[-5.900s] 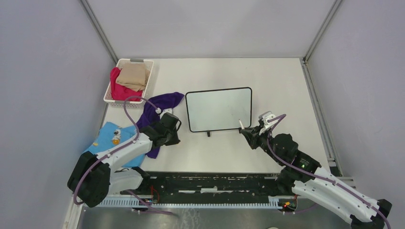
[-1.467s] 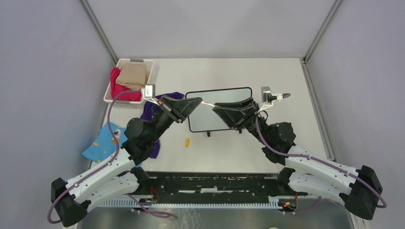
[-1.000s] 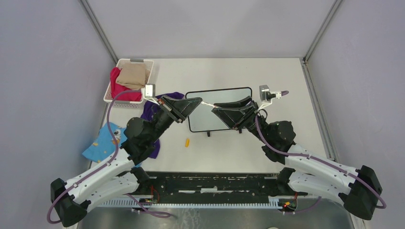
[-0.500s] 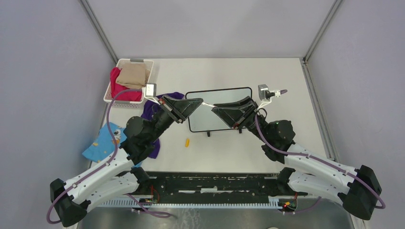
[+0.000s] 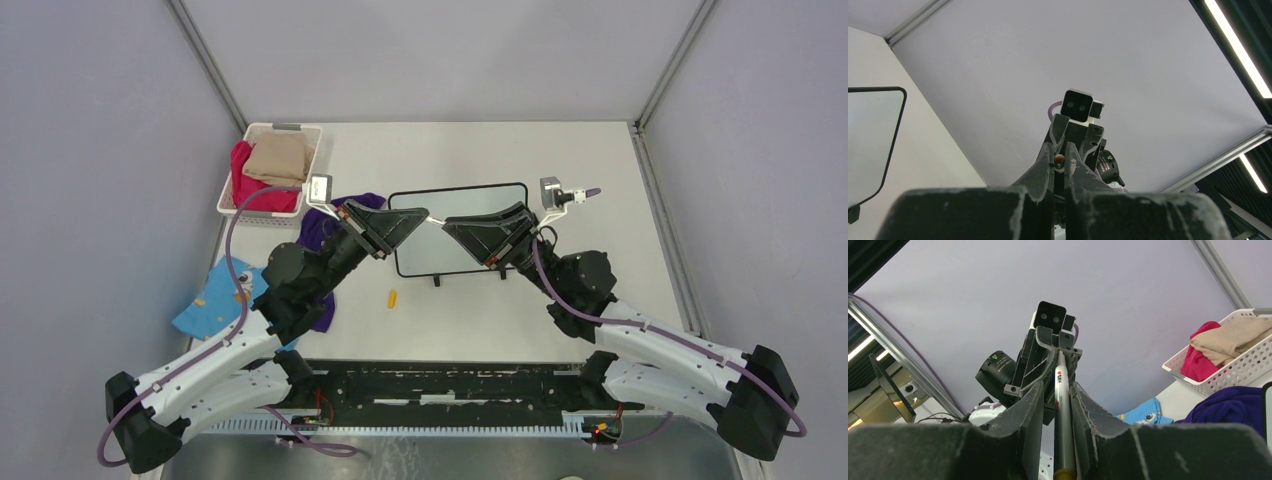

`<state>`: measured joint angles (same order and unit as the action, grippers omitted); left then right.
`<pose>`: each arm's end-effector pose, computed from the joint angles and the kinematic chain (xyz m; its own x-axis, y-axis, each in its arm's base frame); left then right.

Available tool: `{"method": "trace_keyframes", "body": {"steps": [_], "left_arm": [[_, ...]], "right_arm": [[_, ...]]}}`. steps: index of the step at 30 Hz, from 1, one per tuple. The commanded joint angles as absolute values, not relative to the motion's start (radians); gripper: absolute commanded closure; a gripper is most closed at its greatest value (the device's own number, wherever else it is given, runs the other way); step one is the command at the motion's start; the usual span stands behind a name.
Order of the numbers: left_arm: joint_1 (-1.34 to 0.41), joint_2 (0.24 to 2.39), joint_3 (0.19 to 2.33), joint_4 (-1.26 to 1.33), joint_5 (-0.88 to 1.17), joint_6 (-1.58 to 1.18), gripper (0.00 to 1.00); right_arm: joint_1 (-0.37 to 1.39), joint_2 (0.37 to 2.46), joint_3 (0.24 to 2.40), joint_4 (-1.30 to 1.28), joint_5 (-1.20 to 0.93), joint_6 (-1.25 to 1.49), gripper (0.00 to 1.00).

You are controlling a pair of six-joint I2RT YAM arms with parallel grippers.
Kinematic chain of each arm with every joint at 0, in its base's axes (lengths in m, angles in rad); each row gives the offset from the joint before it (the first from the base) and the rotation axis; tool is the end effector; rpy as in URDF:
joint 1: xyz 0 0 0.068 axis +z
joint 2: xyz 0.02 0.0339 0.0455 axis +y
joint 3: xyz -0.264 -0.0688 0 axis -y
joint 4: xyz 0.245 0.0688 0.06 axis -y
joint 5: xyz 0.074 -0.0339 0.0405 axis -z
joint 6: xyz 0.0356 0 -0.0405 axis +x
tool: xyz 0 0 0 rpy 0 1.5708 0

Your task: Write a sentence on the whiteboard

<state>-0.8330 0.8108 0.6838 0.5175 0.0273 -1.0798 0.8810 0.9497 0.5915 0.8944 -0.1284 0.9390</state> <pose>0.1271 -0.1413 0.3751 -0.5465 -0.7093 -0.4452 0.5826 0.0598 -0.8106 0.1306 0.1655 0.3543 -0.4819 0.6735 -0.5605 -0.7555 0.0046 0.6551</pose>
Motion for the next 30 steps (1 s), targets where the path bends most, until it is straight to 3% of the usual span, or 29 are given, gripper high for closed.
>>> {"method": "trace_keyframes", "body": {"steps": [1, 14, 21, 30], "left_arm": [[-0.845, 0.818, 0.710, 0.511, 0.020, -1.115, 0.98], [-0.862, 0.812, 0.703, 0.493, -0.029, -1.117, 0.98], [-0.862, 0.762, 0.689, 0.486, -0.130, -1.120, 0.98], [-0.863, 0.771, 0.707, 0.487, -0.131, -1.127, 0.98]], "right_arm": [[0.884, 0.940, 0.632, 0.937, -0.109, 0.929, 0.71], [0.884, 0.943, 0.624, 0.947, -0.104, 0.925, 0.73], [0.884, 0.942, 0.616, 0.946, -0.129, 0.936, 0.65], [0.884, 0.956, 0.628, 0.946, -0.138, 0.942, 0.71]]}}
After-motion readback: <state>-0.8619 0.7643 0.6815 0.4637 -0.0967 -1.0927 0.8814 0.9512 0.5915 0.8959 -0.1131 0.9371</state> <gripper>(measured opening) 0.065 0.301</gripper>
